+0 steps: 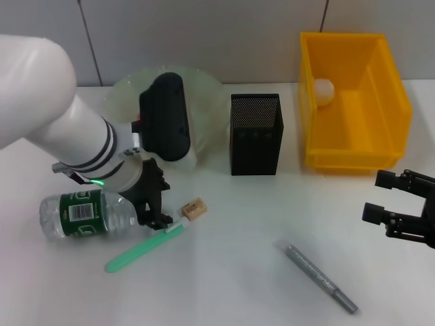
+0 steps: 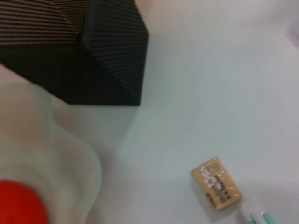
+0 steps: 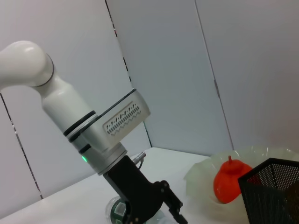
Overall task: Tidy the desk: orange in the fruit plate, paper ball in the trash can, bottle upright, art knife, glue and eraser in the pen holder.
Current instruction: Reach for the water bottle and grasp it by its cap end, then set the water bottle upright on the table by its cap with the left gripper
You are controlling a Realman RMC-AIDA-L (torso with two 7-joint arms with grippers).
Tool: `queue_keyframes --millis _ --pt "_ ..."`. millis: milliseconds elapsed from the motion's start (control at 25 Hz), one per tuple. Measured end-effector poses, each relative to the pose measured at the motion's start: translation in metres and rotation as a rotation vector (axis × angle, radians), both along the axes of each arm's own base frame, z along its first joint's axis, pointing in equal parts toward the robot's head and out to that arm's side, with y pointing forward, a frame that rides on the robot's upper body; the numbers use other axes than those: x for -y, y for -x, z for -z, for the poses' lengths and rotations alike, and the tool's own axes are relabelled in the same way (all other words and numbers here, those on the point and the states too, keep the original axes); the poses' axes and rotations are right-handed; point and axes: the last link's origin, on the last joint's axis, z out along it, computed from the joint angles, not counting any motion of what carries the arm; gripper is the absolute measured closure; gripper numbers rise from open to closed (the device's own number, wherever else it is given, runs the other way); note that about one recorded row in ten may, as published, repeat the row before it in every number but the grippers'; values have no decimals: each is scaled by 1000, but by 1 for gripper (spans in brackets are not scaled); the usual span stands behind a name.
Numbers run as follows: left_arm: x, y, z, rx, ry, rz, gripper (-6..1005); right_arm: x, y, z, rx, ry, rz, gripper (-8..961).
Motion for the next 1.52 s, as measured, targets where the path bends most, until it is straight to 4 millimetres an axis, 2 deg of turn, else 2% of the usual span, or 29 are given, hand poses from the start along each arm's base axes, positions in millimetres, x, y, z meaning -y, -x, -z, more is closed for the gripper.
queue_keyframes --millis 80,320,680,760,840,1000,1240,1520 --pt "1 -1 3 -7 9 11 284 0 -1 0 -3 3 4 124" --pt "2 -3 6 -1 0 30 503 0 -1 1 -10 6 7 124" --pt "1 -1 1 31 -57 38 565 -1 0 0 -13 2 4 124" --pt "2 -5 -20 125 -143 39 561 -2 0 0 -13 2 1 124" --pt "4 -8 -32 190 -180 28 558 -5 3 0 -15 3 -3 124" --pt "7 -6 -46 254 -218 4 551 -8 5 0 -13 4 -11 124" --pt "10 8 -84 455 -340 -114 542 -13 9 0 -10 4 -22 124" --pt "11 12 -99 623 -392 -185 530 -15 11 1 -11 6 -26 124"
